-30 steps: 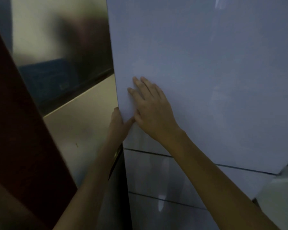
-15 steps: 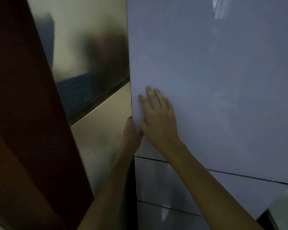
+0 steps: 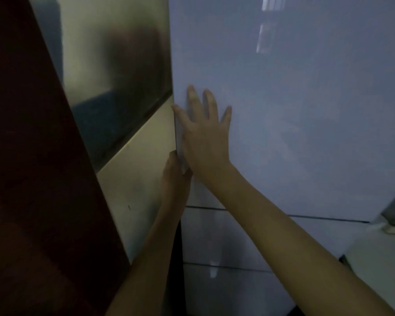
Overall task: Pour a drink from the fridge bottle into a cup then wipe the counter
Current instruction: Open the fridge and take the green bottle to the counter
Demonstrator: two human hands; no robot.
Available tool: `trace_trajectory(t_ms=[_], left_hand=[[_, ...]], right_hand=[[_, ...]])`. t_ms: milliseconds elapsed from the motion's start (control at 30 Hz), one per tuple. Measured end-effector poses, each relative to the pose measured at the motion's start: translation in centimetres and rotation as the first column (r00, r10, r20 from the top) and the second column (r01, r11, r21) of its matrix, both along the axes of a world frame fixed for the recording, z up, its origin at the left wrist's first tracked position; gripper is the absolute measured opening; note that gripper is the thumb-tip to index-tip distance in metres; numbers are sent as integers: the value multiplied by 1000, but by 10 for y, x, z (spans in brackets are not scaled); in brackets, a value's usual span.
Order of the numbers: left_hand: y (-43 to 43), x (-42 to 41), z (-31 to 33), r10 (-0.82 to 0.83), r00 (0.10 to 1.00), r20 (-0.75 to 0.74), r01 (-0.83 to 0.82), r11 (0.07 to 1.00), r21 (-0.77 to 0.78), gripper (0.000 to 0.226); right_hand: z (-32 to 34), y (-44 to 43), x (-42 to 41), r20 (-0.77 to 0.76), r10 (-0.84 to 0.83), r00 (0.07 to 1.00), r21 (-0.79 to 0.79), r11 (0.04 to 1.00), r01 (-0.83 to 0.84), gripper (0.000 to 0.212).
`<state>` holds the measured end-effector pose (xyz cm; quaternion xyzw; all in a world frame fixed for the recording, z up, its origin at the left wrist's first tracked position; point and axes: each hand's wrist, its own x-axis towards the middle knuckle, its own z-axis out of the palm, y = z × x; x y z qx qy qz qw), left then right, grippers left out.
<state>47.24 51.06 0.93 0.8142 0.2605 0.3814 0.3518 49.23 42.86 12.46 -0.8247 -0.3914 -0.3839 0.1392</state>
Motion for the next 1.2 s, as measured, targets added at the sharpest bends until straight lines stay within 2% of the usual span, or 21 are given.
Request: trace_trajectory(t_ms=[67, 167, 367, 500, 667, 700, 800, 867, 933, 1000, 1067, 1200], left_hand=[[2, 2, 2, 38, 998, -46, -40, 998, -42, 22], [-4, -5, 11, 10, 1000, -20, -12, 998, -57, 19], [-9, -12, 18, -22, 1000, 15, 24, 993, -117, 16], [-9, -10, 16, -28, 1000, -13, 26, 990, -141, 17], [-17, -28, 3, -43, 997, 66, 50, 993, -107, 20], [-21, -34, 4, -53, 996, 71, 61, 993, -105, 23], [-31, -42, 6, -57, 994, 89, 71, 983, -169, 53], [-37, -50, 9, -24, 1000, 7, 25, 994, -108, 31], [-44, -63, 9, 3, 1000, 12, -2, 999, -51, 16], [-54, -80, 7, 12, 1000, 11, -11, 999, -32, 19], [-67, -98, 5, 5, 1000, -1, -5, 1000, -23, 30], [-95, -141, 6, -90, 995, 50, 88, 995, 46, 40]], right_hand=[[2, 1, -5, -20, -41, 999, -92, 995, 39, 82], [2, -3, -8, -15, -79, 997, -176, 981, 75, 94], [12, -8, -18, -55, -99, 994, -302, 950, 78, 97], [14, -11, -21, -57, -102, 993, -324, 943, 79, 101], [8, -19, -35, -59, -79, 995, -312, 948, 57, 96], [7, -22, -38, -59, -76, 995, -311, 949, 54, 99], [8, -32, -47, -56, -72, 996, -315, 948, 51, 108], [10, -36, -56, -65, -61, 996, -298, 954, 39, 103], [9, -41, -67, -62, -57, 996, -264, 964, 39, 95], [4, -47, -80, -48, -55, 997, -206, 978, 44, 88], [-4, -56, -94, -19, -62, 998, -118, 991, 59, 78], [-12, -79, -128, -3, -44, 999, 49, 998, 45, 54]])
